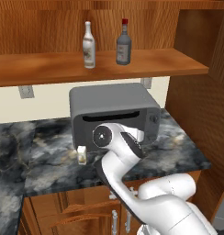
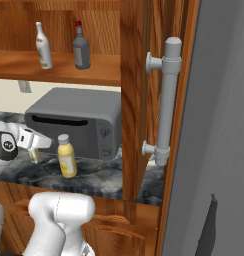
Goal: Sort all alcoholic drinks to one cabinet, and non-alcoholic drinks to the other.
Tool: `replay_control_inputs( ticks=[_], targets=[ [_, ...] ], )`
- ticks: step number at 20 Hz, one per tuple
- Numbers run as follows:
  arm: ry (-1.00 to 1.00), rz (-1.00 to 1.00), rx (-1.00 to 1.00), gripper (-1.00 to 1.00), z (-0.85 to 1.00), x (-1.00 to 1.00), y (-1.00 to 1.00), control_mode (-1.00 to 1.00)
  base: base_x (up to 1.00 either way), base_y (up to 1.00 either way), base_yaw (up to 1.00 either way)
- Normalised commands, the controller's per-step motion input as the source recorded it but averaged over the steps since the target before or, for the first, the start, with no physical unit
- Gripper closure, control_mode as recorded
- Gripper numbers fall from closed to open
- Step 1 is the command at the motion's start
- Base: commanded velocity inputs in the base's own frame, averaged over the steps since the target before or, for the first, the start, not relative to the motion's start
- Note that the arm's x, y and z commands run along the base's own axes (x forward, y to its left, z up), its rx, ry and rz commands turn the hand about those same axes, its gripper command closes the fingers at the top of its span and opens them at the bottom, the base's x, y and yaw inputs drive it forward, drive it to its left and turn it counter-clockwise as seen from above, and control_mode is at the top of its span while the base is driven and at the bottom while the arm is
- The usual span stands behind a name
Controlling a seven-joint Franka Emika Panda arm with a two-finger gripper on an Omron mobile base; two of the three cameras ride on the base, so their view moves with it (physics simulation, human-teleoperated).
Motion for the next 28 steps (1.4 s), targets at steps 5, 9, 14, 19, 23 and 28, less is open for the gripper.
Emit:
replay_control_inputs(
  ticks=[5,9,14,19,23,28],
  targets=[
    [0.00,0.00,0.00,-1.00,-0.16,0.27,-0.11,-1.00,0.00,0.00,0.00],
    [0.00,0.00,0.00,-1.00,-0.18,0.17,-0.23,-1.00,0.00,0.00,0.00],
    [0.00,0.00,0.00,-1.00,-0.19,0.20,-0.16,-1.00,0.00,0.00,0.00],
    [0.00,0.00,0.00,-1.00,-0.24,0.13,0.00,-1.00,0.00,0.00,0.00],
    [0.00,0.00,0.01,-1.00,-0.35,0.01,-0.10,-1.00,0.00,0.00,0.00],
    [0.00,0.00,0.00,-1.00,-0.23,0.00,-0.21,-1.00,0.00,0.00,0.00]
  ],
)
